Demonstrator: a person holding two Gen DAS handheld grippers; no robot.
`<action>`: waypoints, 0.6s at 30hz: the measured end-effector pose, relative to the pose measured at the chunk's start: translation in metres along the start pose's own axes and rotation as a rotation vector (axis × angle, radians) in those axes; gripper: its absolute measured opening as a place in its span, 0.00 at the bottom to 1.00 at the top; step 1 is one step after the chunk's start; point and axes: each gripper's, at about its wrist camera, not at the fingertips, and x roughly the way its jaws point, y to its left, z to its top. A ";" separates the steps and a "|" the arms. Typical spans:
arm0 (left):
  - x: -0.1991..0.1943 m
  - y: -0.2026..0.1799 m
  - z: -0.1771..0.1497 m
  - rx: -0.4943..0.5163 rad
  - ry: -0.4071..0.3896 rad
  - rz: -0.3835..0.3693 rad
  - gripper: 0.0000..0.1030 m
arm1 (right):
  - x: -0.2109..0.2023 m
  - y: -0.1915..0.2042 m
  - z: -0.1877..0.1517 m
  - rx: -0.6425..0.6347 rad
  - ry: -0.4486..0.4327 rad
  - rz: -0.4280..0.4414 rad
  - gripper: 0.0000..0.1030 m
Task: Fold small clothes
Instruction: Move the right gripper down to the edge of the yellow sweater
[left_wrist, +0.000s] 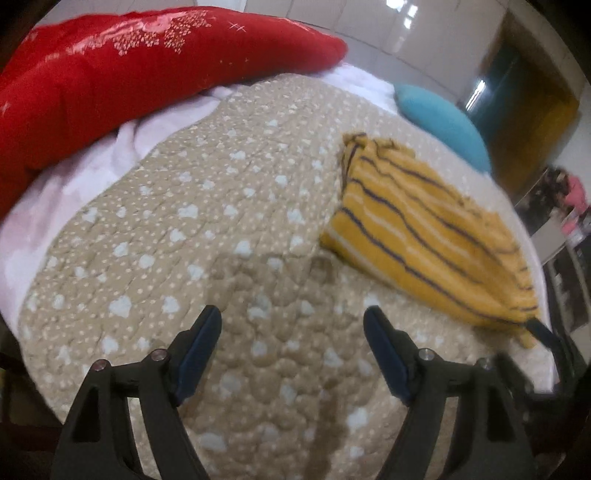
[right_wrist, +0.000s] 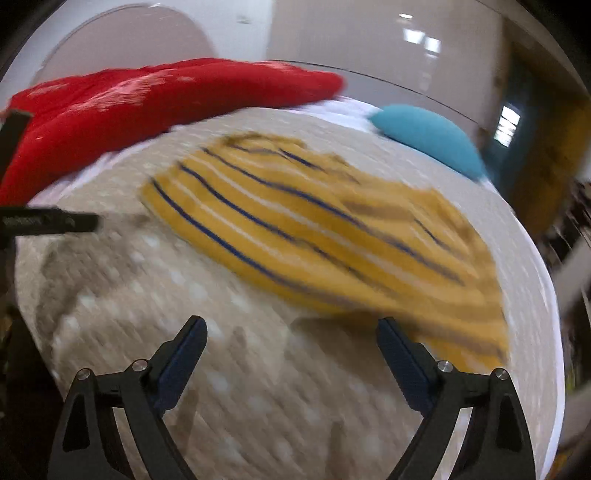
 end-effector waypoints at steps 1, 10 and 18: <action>-0.001 0.002 -0.001 -0.015 -0.004 -0.021 0.76 | 0.008 0.003 0.023 -0.010 0.010 0.031 0.93; -0.016 0.030 -0.022 -0.091 0.005 -0.089 0.76 | 0.098 0.071 0.165 -0.090 0.080 0.048 0.93; -0.021 0.051 -0.028 -0.105 -0.007 -0.094 0.76 | 0.198 0.134 0.177 -0.165 0.281 -0.231 0.92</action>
